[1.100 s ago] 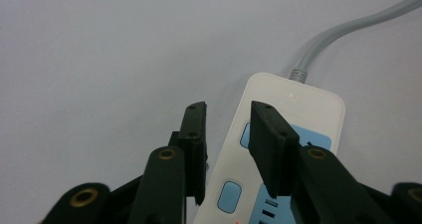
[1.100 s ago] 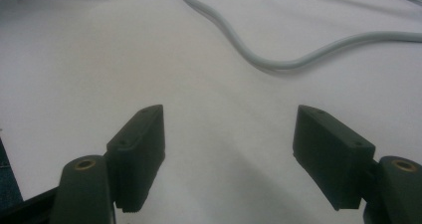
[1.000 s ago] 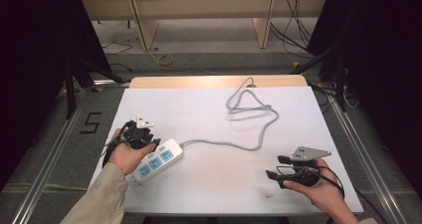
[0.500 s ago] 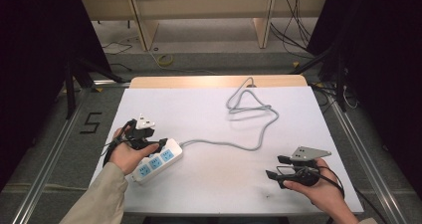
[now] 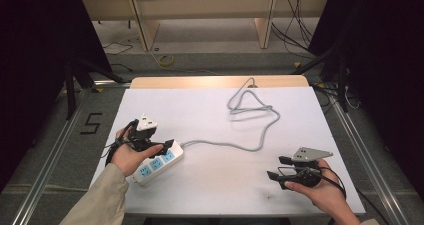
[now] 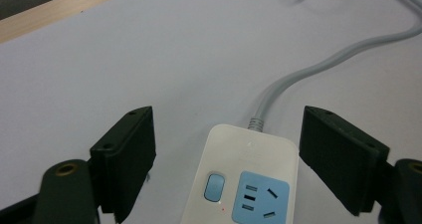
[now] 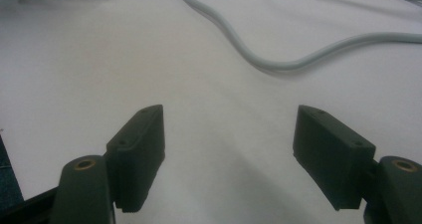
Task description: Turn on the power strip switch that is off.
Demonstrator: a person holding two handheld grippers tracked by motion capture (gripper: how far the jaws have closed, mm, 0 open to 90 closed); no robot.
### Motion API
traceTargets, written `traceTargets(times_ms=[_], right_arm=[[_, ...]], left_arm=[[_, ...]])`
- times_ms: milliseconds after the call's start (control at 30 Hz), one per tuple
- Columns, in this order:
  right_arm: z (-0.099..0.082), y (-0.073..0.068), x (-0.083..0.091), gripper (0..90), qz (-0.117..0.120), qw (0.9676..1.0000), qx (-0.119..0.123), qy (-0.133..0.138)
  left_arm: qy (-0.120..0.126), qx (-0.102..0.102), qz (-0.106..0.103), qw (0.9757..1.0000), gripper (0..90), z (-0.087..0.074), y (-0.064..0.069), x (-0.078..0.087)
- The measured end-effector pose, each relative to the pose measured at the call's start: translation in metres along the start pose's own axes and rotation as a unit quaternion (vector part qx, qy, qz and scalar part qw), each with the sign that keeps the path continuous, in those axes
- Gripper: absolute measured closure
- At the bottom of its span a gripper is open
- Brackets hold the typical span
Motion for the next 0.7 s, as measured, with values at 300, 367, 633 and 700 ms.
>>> traceTargets(times_ms=[300,367,633,700], right_arm=[[0.0,0.0,0.0,29.1,0.001,1.0,0.0,0.0],[0.0,0.0,0.0,29.1,0.001,1.0,-0.001,0.0],[0.0,0.0,0.0,29.0,0.003,1.0,0.0,-0.001],[0.0,0.0,-0.001,29.0,0.003,1.0,0.0,-0.001]], left_arm=[[0.022,-0.012,-0.021,0.9995,20.6,0.004,0.014,0.0],[0.02,-0.017,-0.027,0.9993,20.7,0.004,0.019,-0.001],[0.02,-0.026,-0.051,0.9981,20.4,0.005,0.038,-0.002],[0.02,-0.034,-0.062,0.9973,19.3,0.006,0.045,-0.002]])
Point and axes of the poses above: each handheld gripper's, and its own axes: x roughly backward along the jaws, z roughly out of its top, y roughly to its right, the point moved 7 cm from there along -x, roughly forward along the jaws, and after that the axes turned 8 degrees about z, right-handed, at the moved point
